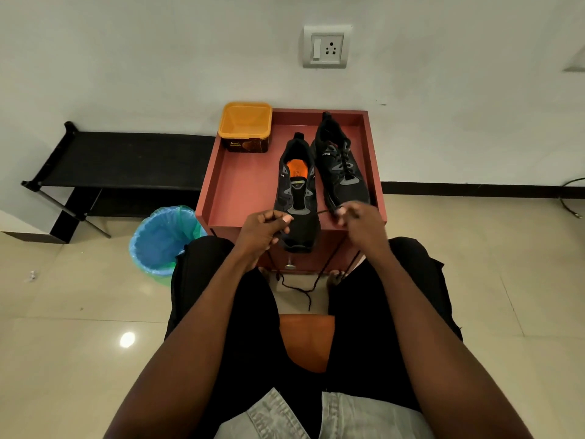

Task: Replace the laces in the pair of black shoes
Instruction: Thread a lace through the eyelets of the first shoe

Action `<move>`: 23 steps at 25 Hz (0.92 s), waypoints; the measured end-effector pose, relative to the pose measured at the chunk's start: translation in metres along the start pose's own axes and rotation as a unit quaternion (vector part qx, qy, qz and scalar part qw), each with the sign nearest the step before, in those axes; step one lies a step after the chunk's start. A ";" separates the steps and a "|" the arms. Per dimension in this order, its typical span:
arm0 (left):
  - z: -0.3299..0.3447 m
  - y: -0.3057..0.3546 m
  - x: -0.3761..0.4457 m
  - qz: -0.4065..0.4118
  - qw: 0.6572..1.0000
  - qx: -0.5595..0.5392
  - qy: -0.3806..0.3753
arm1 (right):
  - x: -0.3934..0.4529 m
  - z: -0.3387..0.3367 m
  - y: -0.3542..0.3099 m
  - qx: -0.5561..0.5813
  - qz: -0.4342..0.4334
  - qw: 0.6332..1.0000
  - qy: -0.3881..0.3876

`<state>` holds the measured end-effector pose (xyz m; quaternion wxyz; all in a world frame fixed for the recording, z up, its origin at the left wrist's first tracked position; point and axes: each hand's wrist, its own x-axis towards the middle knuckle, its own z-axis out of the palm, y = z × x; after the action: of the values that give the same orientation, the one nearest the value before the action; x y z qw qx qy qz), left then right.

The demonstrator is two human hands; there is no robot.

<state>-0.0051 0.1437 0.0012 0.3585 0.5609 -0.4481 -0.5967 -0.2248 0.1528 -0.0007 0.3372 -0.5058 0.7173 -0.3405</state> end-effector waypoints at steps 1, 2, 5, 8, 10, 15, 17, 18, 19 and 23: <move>-0.003 0.000 0.002 0.001 1.000 -0.003 0.019 | 0.007 -0.012 0.005 0.034 0.062 0.991 0.115; -0.005 -0.002 0.005 0.006 0.999 0.001 0.045 | 0.011 -0.020 0.011 0.043 0.106 0.972 0.206; -0.002 -0.006 0.008 0.023 0.997 0.023 0.077 | 0.003 -0.012 0.005 -0.074 0.005 0.975 0.210; 0.012 -0.005 0.003 0.037 0.999 0.033 0.006 | -0.023 0.020 -0.022 -0.056 -0.130 0.984 -0.110; 0.016 -0.005 0.001 0.041 0.999 0.027 -0.014 | -0.026 0.033 -0.020 -0.079 -0.169 0.967 -0.172; -0.002 -0.005 0.007 0.042 0.996 0.029 0.067 | 0.007 -0.006 0.005 0.045 0.060 0.977 0.197; -0.007 -0.007 0.012 0.049 0.992 0.025 0.112 | 0.017 -0.016 0.018 -0.009 0.092 0.952 0.291; -0.006 -0.008 0.013 0.048 0.992 0.027 0.110 | 0.019 -0.010 0.020 -0.059 0.040 0.963 0.260; -0.002 -0.009 0.013 0.049 0.994 0.034 0.088 | 0.016 0.002 0.016 -0.080 -0.028 0.980 0.180; 0.015 -0.011 0.006 0.062 0.997 0.031 -0.015 | -0.015 0.046 -0.007 -0.091 -0.215 0.962 -0.141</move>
<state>-0.0194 0.1439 -0.0117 0.3708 0.5340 -0.5056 -0.5672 -0.1791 0.1583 -0.0176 0.3061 -0.7193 0.5652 -0.2634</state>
